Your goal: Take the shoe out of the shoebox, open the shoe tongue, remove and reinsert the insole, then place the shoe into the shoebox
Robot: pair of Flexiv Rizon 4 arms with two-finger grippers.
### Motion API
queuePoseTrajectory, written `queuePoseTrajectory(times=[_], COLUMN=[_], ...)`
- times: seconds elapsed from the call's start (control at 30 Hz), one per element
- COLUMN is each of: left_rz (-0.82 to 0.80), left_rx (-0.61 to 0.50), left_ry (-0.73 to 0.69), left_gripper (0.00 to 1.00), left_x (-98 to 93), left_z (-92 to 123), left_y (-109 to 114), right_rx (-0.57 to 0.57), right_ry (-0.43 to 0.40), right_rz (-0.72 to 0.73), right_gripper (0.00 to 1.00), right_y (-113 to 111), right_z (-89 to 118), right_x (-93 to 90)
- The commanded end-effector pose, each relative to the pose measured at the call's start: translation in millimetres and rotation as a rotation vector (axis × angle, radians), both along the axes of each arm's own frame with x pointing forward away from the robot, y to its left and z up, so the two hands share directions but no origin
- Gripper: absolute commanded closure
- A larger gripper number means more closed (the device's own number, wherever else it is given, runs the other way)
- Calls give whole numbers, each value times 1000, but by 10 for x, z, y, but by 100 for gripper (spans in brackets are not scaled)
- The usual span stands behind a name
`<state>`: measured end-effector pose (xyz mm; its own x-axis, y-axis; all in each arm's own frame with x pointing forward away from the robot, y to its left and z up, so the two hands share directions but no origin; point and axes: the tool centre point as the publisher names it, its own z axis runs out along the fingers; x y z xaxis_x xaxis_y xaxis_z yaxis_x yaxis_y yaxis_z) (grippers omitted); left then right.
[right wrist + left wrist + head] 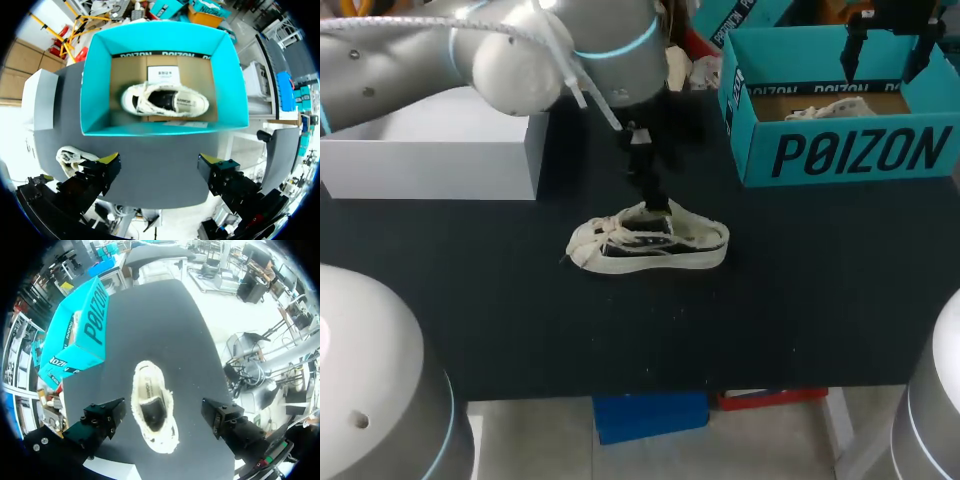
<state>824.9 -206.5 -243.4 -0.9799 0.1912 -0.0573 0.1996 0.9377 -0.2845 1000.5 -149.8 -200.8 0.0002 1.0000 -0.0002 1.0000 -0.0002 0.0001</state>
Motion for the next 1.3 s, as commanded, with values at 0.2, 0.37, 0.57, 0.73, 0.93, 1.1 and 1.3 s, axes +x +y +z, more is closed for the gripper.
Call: queuePoseTrajectory(times=[0.2,0.37,0.57,0.73,0.93,1.1,1.3], left_rz=[74,100,101,101,101,101,101], left_rx=[-496,-541,-553,-553,-553,-553,-553], left_ry=[75,53,28,28,28,28,28], left_gripper=[0,0,0,0,0,0,0], left_x=[-56,-29,-4,-4,-4,-4,-4], left_z=[75,-18,-68,-68,-68,-68,-68], left_y=[1044,1297,1424,1424,1424,1424,1424], right_rx=[0,0,0,0,0,125,272], right_ry=[0,0,0,0,0,-144,-232], right_rz=[0,0,0,0,0,434,948], right_gripper=[0,0,0,0,0,0,0], right_y=[0,0,0,0,0,990,2130], right_z=[3,3,3,3,3,292,518], right_x=[-1,-1,-1,-1,-1,70,-563])
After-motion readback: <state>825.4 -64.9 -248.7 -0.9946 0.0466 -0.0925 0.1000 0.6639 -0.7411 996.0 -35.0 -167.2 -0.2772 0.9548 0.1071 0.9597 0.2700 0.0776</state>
